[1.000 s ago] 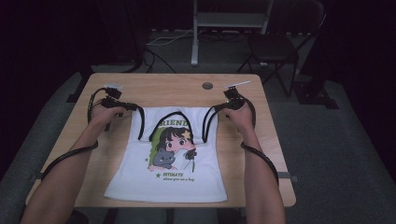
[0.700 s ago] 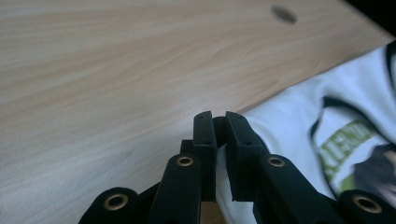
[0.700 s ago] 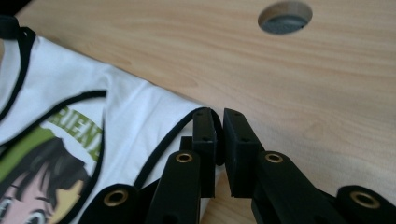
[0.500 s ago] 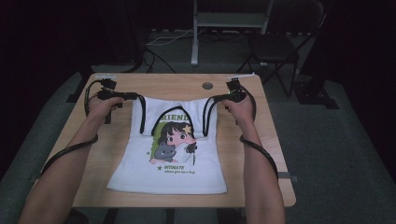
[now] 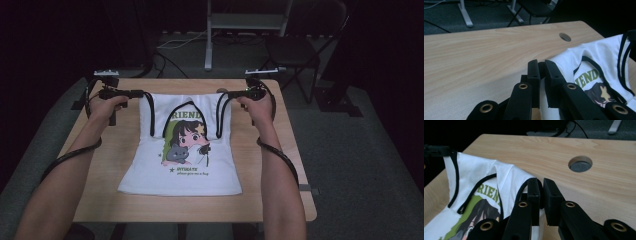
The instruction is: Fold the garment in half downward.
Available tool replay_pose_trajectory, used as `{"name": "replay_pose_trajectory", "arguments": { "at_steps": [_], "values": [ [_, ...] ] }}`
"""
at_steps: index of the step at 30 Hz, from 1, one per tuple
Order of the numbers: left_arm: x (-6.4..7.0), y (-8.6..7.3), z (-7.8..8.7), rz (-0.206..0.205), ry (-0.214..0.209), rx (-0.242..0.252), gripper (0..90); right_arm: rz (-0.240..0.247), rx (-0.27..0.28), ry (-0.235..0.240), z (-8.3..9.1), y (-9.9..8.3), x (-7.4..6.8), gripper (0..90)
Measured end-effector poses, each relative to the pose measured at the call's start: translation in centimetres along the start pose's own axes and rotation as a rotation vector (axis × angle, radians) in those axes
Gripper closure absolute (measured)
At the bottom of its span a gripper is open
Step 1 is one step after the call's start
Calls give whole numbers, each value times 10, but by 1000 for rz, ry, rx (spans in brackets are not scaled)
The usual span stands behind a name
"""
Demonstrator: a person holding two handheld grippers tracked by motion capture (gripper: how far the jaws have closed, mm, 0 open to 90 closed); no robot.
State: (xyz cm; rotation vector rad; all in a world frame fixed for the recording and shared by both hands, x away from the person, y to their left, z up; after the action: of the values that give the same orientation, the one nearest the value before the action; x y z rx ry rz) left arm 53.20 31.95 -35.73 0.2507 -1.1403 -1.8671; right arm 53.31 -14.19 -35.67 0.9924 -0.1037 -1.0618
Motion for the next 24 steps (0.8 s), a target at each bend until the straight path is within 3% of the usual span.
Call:
{"name": "replay_pose_trajectory", "arguments": {
  "at_steps": [24],
  "values": [
    [9,25,15,-25,6,60,834,-9,73,34,17,22,-8,851]
  ]
}}
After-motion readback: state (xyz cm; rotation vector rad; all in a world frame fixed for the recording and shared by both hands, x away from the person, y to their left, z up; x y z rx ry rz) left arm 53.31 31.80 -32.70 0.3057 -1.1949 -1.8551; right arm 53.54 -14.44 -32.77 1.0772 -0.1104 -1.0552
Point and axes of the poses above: each handheld gripper's, and its own axes: z roughly backward along the jaws, y roughly out of its top, x roughly to its right, the point moved 1 cm from there along -z, roughly forward along the jaws, and after that the axes turned 5 degrees about -x, right-handed, at the moved point
